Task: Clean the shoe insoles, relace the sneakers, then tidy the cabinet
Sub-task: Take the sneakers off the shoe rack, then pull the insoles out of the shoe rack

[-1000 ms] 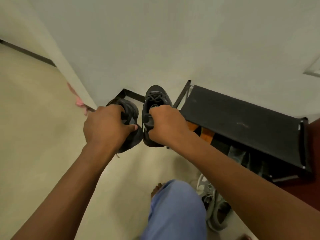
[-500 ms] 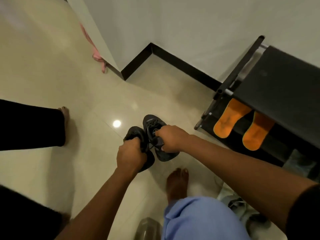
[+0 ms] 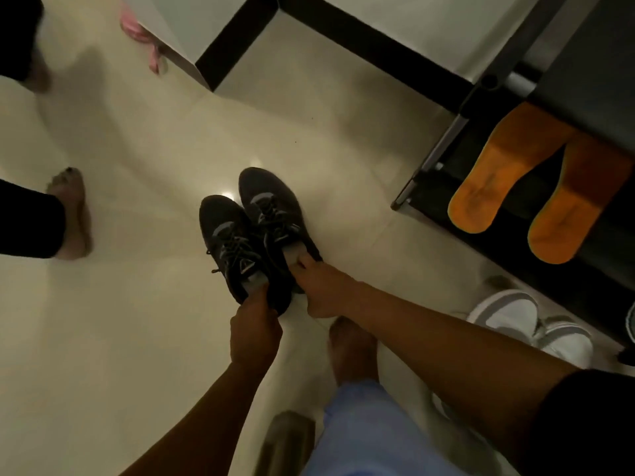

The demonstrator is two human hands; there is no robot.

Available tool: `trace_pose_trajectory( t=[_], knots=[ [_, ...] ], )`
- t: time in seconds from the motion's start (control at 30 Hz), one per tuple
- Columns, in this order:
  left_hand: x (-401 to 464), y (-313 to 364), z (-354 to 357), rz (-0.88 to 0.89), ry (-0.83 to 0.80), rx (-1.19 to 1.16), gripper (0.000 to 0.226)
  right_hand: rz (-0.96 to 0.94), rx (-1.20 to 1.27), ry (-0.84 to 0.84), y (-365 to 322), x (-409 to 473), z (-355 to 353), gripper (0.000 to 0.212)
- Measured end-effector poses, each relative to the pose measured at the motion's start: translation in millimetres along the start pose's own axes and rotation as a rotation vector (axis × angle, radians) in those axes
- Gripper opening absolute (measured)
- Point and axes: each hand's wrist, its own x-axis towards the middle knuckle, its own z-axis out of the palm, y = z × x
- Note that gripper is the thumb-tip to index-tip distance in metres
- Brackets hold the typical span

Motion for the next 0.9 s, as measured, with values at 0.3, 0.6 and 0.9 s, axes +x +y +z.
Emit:
trace_pose_trajectory(
  t=[0.3, 0.6, 0.9],
  knots=[
    [8, 40, -44, -0.019, 0.034, 0.091, 0.011, -0.026, 0.085, 0.147, -10, -35, -25, 0.072],
    [-10, 168, -103, 0.352, 0.017, 0.137, 0.021, 0.153, 0.212, 0.425, -8, -150, -90, 0.05],
    [-104, 303, -140, 0.633, -0.138, 0.168, 0.027, 0.426, 0.251, 0.752, 15, -302, -111, 0.039]
  ],
)
